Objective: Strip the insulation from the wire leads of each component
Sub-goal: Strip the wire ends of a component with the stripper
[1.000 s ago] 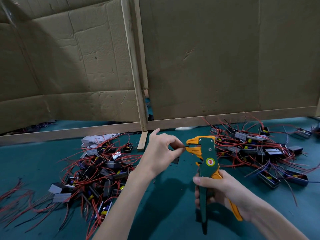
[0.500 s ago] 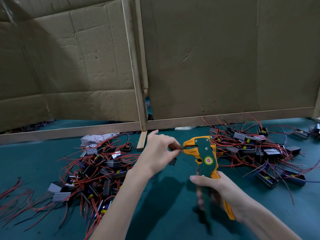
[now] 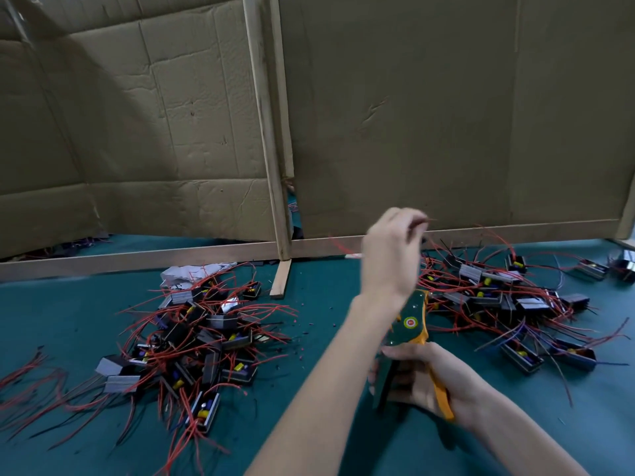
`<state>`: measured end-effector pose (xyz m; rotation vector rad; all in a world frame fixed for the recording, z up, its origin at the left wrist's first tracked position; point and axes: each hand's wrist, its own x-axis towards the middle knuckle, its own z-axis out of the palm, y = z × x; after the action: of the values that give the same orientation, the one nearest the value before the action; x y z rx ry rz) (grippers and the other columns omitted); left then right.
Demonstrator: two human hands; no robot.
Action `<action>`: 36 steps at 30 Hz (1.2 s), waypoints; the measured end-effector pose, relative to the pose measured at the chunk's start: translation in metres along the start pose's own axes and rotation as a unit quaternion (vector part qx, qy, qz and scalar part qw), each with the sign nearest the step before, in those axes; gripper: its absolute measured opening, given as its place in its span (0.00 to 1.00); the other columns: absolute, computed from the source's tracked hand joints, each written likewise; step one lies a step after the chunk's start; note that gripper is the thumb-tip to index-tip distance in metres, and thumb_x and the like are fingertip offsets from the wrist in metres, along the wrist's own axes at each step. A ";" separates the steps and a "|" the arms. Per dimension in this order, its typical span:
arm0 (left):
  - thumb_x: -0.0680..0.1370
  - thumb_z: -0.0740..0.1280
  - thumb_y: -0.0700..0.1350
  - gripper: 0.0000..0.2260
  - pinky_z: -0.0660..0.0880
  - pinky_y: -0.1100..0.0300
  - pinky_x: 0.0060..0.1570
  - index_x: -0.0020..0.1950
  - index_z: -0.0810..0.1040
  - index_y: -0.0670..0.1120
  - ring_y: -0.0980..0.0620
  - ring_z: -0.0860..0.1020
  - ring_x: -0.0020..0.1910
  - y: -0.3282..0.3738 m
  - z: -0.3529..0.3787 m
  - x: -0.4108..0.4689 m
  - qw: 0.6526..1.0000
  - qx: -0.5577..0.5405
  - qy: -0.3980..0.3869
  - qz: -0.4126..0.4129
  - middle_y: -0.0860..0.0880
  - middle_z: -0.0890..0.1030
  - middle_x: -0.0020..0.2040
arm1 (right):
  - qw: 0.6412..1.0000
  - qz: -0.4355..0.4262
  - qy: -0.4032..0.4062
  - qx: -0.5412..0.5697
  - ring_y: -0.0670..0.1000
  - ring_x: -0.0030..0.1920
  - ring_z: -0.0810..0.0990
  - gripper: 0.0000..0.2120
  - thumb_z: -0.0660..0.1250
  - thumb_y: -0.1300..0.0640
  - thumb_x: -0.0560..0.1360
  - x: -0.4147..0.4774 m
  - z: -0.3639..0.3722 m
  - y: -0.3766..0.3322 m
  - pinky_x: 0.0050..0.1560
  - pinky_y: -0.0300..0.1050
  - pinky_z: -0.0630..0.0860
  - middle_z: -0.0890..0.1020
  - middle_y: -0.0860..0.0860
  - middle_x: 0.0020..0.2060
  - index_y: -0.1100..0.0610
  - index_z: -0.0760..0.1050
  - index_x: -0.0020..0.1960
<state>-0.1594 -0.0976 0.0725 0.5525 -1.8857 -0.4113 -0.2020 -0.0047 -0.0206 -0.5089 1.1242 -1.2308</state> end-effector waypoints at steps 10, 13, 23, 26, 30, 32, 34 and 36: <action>0.79 0.63 0.42 0.22 0.68 0.51 0.65 0.73 0.66 0.47 0.43 0.73 0.63 -0.022 -0.018 -0.019 0.939 0.104 -0.314 -0.092 0.43 0.69 0.68 | 0.999 0.007 -0.004 0.051 0.62 0.35 0.82 0.08 0.66 0.66 0.66 0.004 -0.006 -0.003 0.37 0.56 0.82 0.80 0.65 0.37 0.65 0.74 0.45; 0.78 0.61 0.40 0.17 0.69 0.50 0.61 0.67 0.71 0.46 0.42 0.72 0.62 -0.065 -0.076 -0.026 0.893 0.342 -0.249 -0.152 0.42 0.73 0.62 | 0.999 0.003 -0.002 0.045 0.63 0.37 0.82 0.06 0.67 0.67 0.68 0.004 -0.009 -0.002 0.39 0.57 0.82 0.80 0.65 0.38 0.65 0.74 0.46; 0.75 0.69 0.42 0.07 0.76 0.51 0.57 0.51 0.85 0.48 0.48 0.80 0.52 -0.126 -0.151 -0.033 0.815 0.340 -0.337 -0.328 0.47 0.83 0.52 | 0.999 0.010 -0.008 0.037 0.64 0.39 0.82 0.08 0.69 0.66 0.67 0.005 -0.008 -0.001 0.41 0.58 0.81 0.80 0.66 0.41 0.66 0.75 0.45; 0.75 0.70 0.43 0.04 0.77 0.53 0.51 0.48 0.85 0.48 0.51 0.80 0.46 -0.128 -0.152 -0.031 0.860 0.317 -0.274 -0.291 0.49 0.84 0.46 | 0.999 0.008 -0.003 0.043 0.64 0.39 0.82 0.09 0.69 0.66 0.66 0.006 -0.009 0.000 0.39 0.58 0.81 0.80 0.66 0.40 0.66 0.75 0.46; 0.76 0.69 0.44 0.04 0.71 0.62 0.41 0.44 0.83 0.49 0.54 0.78 0.40 -0.121 -0.148 -0.025 0.949 0.171 -0.143 -0.221 0.52 0.83 0.40 | 0.999 0.001 -0.002 0.046 0.64 0.39 0.83 0.09 0.69 0.66 0.66 0.006 -0.009 0.000 0.39 0.57 0.81 0.80 0.66 0.40 0.66 0.75 0.46; 0.77 0.68 0.41 0.05 0.73 0.66 0.39 0.43 0.82 0.48 0.55 0.79 0.39 -0.112 -0.141 -0.022 0.974 0.042 -0.067 -0.212 0.51 0.83 0.40 | 0.999 -0.003 -0.001 0.045 0.64 0.39 0.83 0.09 0.69 0.66 0.66 0.006 -0.009 0.000 0.38 0.57 0.81 0.81 0.66 0.40 0.66 0.75 0.46; 0.79 0.65 0.39 0.06 0.78 0.64 0.40 0.45 0.80 0.46 0.54 0.82 0.41 -0.101 -0.130 -0.021 0.964 -0.128 -0.003 -0.232 0.50 0.84 0.41 | 0.999 -0.005 0.003 0.045 0.63 0.39 0.83 0.10 0.69 0.66 0.66 0.006 -0.009 0.000 0.38 0.57 0.81 0.81 0.65 0.40 0.66 0.74 0.46; 0.79 0.63 0.37 0.06 0.80 0.61 0.45 0.46 0.78 0.43 0.51 0.83 0.44 -0.092 -0.120 -0.021 0.938 -0.253 0.000 -0.237 0.48 0.85 0.41 | 0.999 -0.011 0.006 0.046 0.63 0.38 0.83 0.09 0.68 0.66 0.67 0.005 -0.009 0.000 0.37 0.57 0.82 0.81 0.65 0.39 0.66 0.74 0.46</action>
<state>-0.0239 -0.1655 0.0514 0.6455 -1.5431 -1.1744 -0.2102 -0.0074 -0.0266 -0.4444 1.0691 -1.2995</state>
